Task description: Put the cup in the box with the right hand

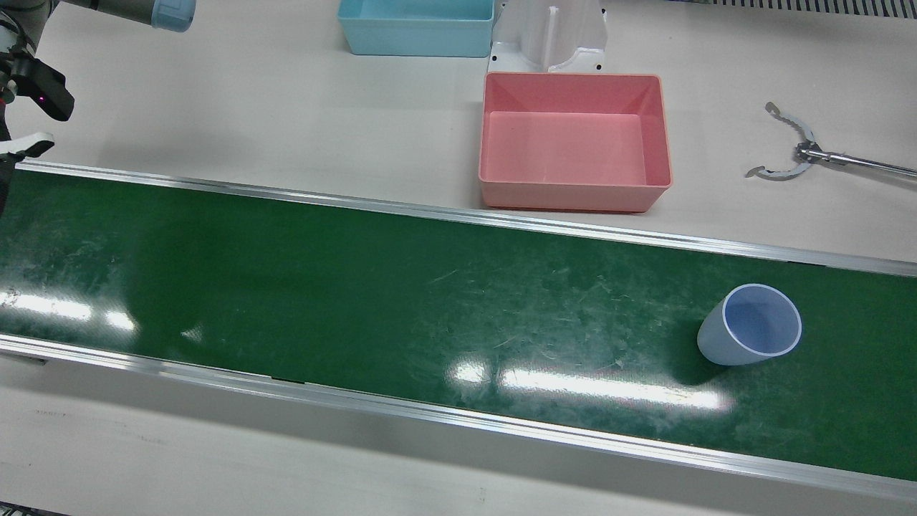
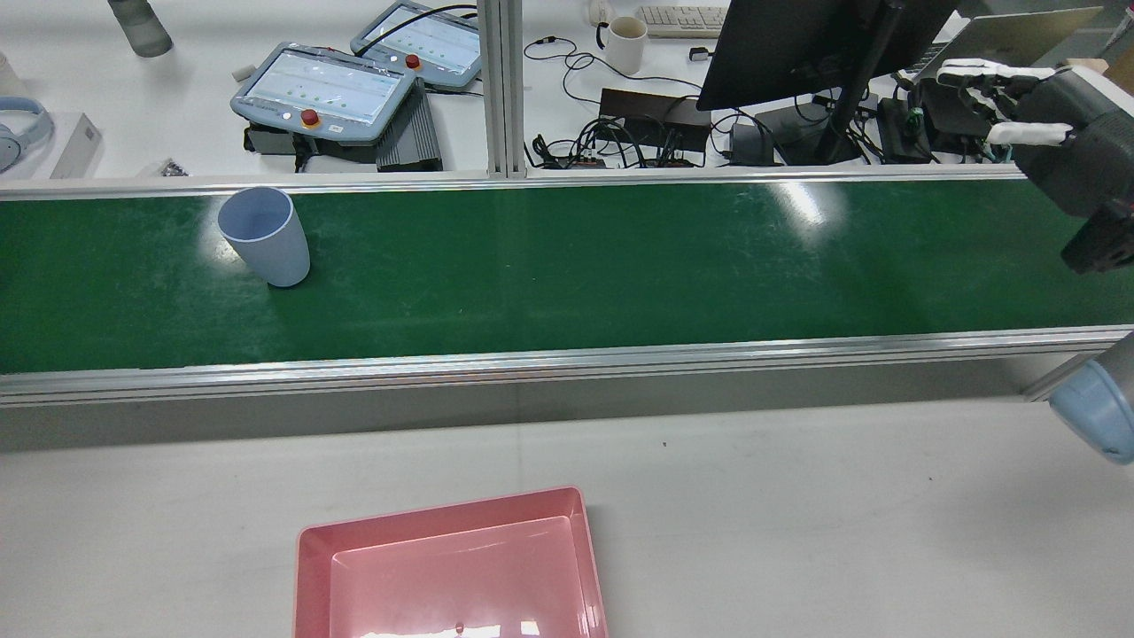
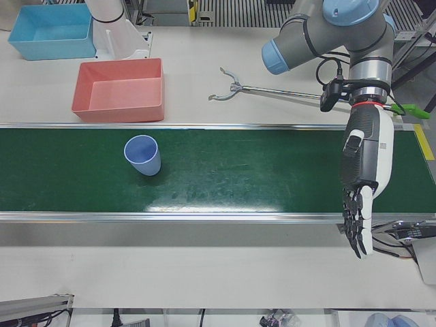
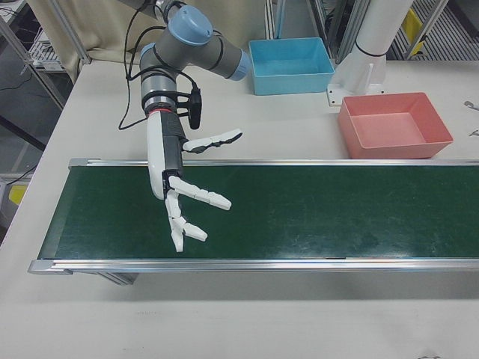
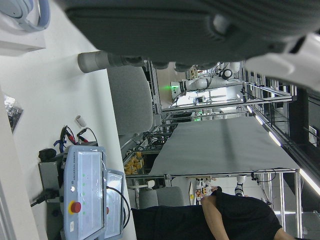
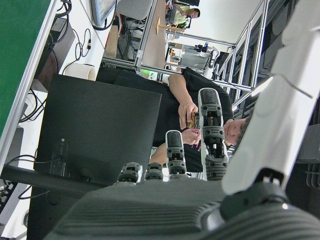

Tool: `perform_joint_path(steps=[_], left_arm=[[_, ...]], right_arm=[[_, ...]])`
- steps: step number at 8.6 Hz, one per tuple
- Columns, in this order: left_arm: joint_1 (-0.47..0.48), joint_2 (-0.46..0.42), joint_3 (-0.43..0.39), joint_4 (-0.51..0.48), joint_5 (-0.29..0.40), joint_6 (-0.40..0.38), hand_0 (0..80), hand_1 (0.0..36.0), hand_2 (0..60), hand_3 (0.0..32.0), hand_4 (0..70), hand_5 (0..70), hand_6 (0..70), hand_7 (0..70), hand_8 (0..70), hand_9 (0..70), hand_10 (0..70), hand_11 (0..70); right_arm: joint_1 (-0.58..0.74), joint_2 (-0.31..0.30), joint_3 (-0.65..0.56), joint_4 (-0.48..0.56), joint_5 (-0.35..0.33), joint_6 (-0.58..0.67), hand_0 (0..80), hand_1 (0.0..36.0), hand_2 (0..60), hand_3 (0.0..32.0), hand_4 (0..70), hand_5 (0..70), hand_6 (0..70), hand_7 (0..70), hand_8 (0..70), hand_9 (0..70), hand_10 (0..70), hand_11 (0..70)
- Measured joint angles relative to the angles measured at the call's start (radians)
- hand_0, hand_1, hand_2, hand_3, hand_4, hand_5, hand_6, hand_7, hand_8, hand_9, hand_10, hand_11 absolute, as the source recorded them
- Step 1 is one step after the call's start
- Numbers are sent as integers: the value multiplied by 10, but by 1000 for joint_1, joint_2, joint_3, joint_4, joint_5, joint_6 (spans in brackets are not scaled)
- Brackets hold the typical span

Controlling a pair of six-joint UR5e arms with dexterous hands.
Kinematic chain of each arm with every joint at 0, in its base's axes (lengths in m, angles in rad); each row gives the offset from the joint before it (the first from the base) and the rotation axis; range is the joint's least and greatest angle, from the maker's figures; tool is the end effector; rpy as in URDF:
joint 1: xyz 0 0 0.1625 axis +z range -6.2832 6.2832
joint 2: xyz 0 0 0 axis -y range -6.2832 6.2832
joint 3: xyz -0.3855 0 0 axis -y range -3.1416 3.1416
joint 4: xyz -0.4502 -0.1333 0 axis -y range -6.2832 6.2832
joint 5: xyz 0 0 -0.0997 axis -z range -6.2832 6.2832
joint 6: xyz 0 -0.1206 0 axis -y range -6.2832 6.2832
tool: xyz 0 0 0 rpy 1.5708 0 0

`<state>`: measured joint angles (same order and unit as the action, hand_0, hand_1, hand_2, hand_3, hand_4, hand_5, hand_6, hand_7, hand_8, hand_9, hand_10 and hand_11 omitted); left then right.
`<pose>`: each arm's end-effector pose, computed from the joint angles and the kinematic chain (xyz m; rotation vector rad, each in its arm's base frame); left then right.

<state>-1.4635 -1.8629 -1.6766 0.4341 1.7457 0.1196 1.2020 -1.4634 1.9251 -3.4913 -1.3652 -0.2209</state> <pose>-0.0430 -0.6495 0.4612 -0.1692 1.9974 -2.0368 -0.0592 -0.5913 0.4311 0.0392 -2.1767 1.9191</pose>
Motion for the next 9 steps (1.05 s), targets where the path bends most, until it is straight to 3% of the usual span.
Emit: perform_joint_path(steps=[9], left_arm=[[0, -1, 0, 0, 0, 0, 0, 0, 0, 0, 0, 0, 0, 0, 0, 0, 0, 0]], right_arm=[[-1, 0, 0, 0, 0, 0, 524, 97, 0, 0, 313, 47, 74, 296, 22, 70, 38, 70]])
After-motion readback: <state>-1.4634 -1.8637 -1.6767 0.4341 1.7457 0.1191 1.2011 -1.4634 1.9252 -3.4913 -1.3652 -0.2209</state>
